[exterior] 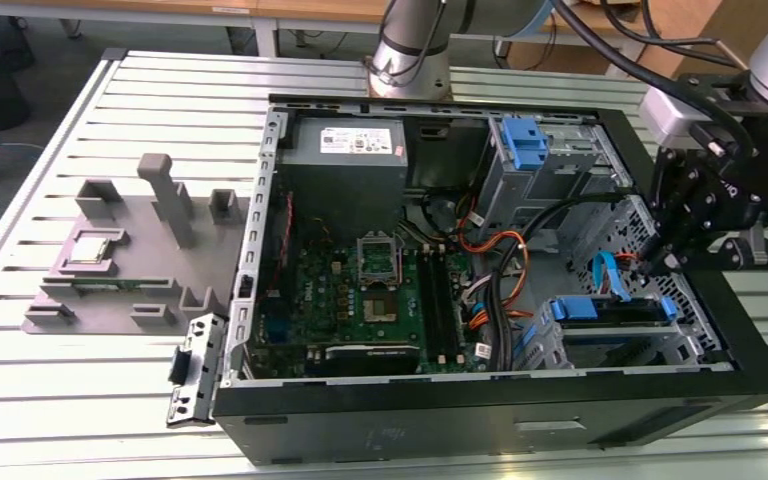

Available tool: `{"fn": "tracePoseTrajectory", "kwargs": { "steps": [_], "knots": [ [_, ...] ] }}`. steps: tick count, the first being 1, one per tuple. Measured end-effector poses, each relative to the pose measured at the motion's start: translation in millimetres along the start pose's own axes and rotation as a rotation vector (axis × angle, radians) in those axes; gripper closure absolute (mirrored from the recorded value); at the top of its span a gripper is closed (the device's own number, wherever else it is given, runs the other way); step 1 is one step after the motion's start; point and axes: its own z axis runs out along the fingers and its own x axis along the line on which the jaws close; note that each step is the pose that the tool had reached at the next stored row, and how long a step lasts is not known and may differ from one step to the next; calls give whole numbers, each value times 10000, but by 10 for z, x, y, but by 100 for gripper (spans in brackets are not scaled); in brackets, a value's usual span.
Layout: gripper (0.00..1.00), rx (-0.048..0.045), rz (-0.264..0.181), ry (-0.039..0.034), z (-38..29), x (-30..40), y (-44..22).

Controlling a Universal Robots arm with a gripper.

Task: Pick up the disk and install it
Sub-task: 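Insert the second disk wire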

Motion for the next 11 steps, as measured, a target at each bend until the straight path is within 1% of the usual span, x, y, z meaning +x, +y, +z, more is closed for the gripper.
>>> {"fn": "tracePoseTrajectory", "kwargs": {
  "steps": [7,11],
  "knots": [
    [77,67,65,20,7,3,91],
    [77,71,67,20,7,3,93]
  ]
}}
